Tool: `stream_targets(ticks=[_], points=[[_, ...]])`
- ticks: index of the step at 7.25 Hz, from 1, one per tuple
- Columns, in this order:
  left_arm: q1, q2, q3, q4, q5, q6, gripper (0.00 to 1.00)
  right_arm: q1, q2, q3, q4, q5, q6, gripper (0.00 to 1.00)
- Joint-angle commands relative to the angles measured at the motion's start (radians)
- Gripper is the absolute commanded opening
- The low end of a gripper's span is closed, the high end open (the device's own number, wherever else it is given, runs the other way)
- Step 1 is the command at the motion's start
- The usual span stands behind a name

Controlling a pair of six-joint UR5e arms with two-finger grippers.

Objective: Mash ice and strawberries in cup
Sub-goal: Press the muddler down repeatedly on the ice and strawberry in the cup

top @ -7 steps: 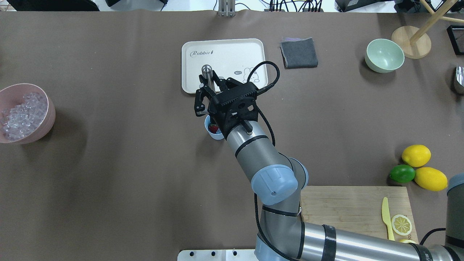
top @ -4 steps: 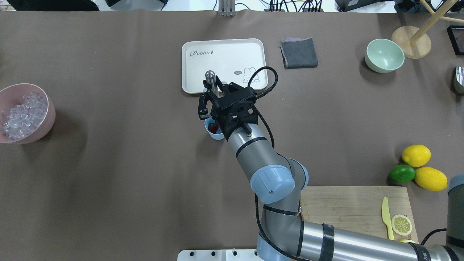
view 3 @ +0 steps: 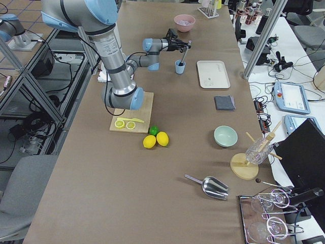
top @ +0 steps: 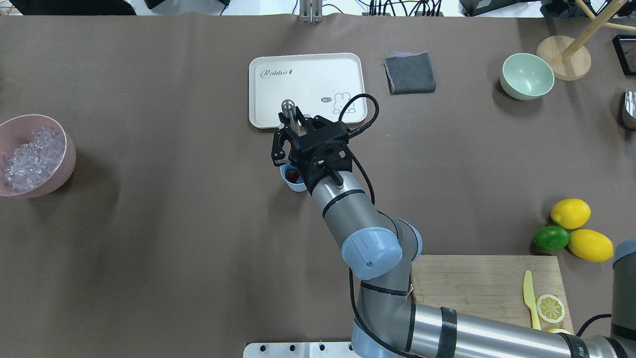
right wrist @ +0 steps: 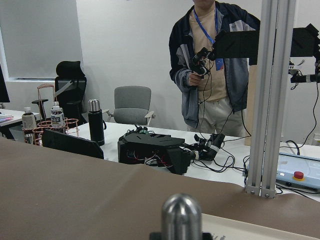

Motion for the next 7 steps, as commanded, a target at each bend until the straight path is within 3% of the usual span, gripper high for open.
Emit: stream_targets(ticks=[1, 7], points=[[-0.001, 0.0, 0.001, 0.0, -0.002, 0.002, 0.98, -0.002, -0.001, -0.001, -0.001, 0.001, 0.0, 0.0], [-0.001, 0.0, -0.003, 0.0, -0.002, 0.003, 0.98, -0.008, 0.008, -0.006, 0.001, -0.001, 0.0, 0.0]])
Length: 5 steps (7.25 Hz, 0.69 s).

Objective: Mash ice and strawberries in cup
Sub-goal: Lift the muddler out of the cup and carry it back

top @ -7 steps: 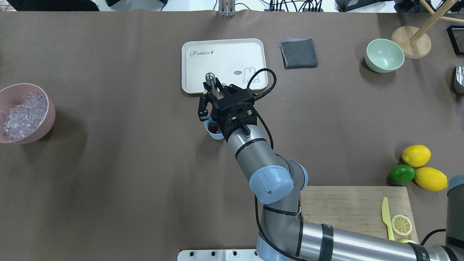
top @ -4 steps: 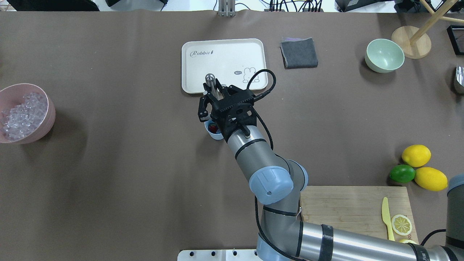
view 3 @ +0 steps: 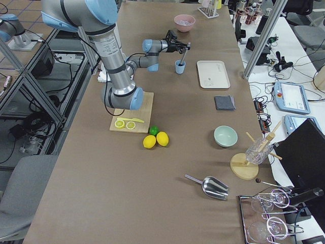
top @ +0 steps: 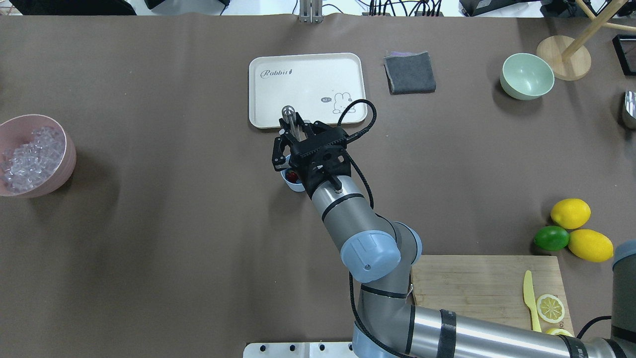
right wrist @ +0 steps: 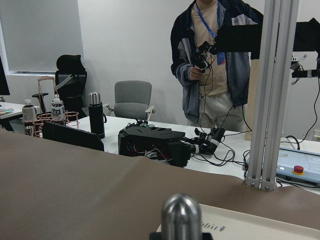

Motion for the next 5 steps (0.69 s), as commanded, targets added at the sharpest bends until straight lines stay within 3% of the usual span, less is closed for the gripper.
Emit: stream_targets(ticks=[1, 2, 5], points=[[0.001, 0.0, -0.002, 0.0, 0.0, 0.0, 0.98, 0.014, 0.023, 0.022, 0.002, -0.004, -0.005, 0.0], [0.0, 0.0, -0.004, 0.0, -0.002, 0.0, 0.98, 0.034, 0.034, 0.089, -0.007, 0.0, -0.009, 0.0], [0.0, 0.002, -0.013, -0.002, 0.0, 0.009, 0.98, 0.108, 0.059, 0.241, -0.236, 0.058, 0.0, 0.0]])
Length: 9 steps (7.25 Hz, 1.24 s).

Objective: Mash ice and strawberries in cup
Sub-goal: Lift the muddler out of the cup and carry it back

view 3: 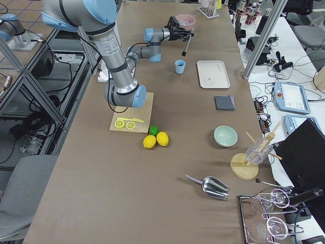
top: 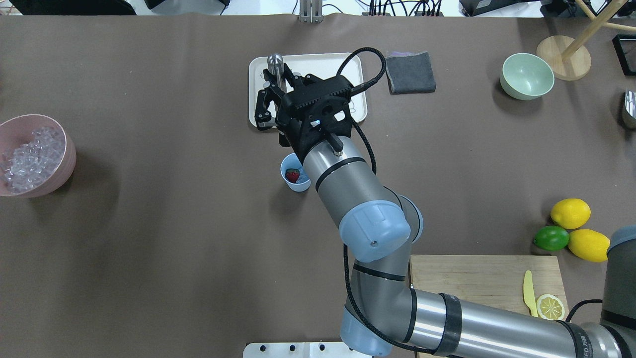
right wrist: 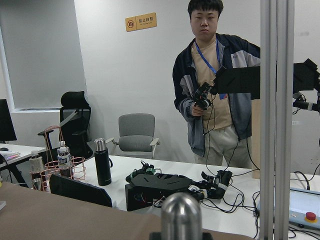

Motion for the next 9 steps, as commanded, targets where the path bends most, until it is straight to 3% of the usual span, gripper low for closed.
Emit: stream_targets(ticks=[1, 3, 4, 7, 9], points=[[-0.001, 0.003, -0.049, 0.003, 0.0, 0.008, 0.98, 0.066, 0.007, 0.081, -0.165, 0.037, 0.007, 0.0], [0.001, 0.024, -0.164, 0.002, 0.0, 0.009, 0.98, 0.175, -0.066, 0.1, -0.251, 0.113, 0.048, 0.0], [0.004, 0.018, -0.196, -0.012, -0.001, 0.009, 0.98, 0.267, -0.123, 0.1, -0.316, 0.226, 0.117, 0.0], [0.015, 0.0, -0.197, -0.11, -0.001, 0.167, 0.98, 0.609, -0.32, 0.101, -0.429, 0.73, 0.134, 0.0], [0.015, -0.002, -0.192, -0.118, -0.001, 0.254, 0.98, 0.712, -0.392, 0.095, -0.582, 0.989, 0.119, 0.0]])
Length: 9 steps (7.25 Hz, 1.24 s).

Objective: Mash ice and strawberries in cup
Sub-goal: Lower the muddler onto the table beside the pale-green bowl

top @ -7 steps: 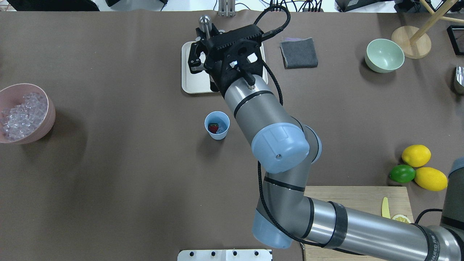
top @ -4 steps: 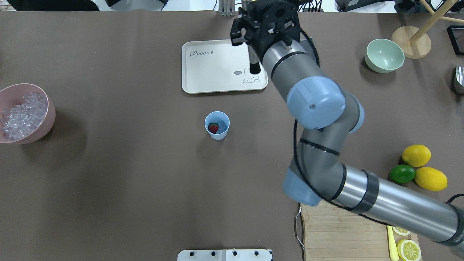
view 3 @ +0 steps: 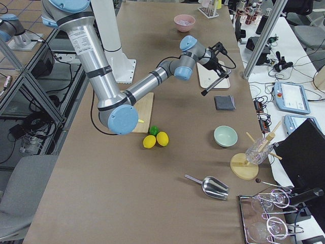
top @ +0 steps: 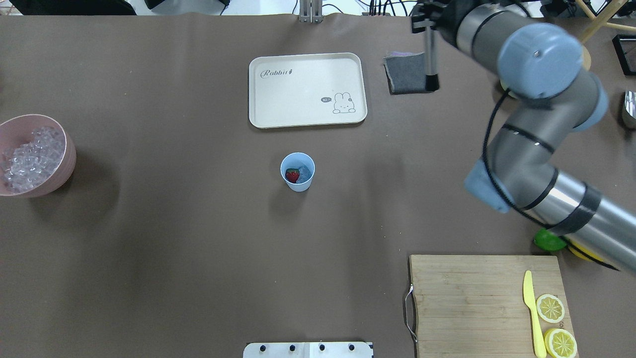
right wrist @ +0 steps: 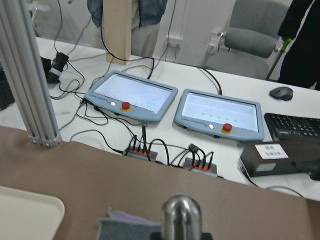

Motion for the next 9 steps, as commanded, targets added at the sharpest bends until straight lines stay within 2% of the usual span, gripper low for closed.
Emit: stream_targets(ticks=[1, 3, 5, 7, 9], points=[[0.001, 0.002, 0.005, -0.01, -0.006, 0.101, 0.98, 0.084, -0.047, -0.005, -0.213, 0.258, -0.012, 0.0], [0.001, 0.013, 0.019, -0.057, -0.006, 0.155, 0.98, 0.054, -0.026, -0.025, -0.379, 0.35, -0.012, 0.0], [0.001, 0.01, 0.031, -0.076, -0.003, 0.178, 0.98, -0.003, -0.005, -0.127, -0.383, 0.376, -0.014, 0.0], [0.001, 0.005, 0.084, -0.14, 0.003, 0.196, 0.98, 0.009, 0.029, -0.237, -0.381, 0.424, -0.15, 0.0], [0.001, 0.007, 0.109, -0.183, 0.005, 0.196, 0.98, 0.046, 0.025, -0.277, -0.38, 0.545, -0.196, 0.0]])
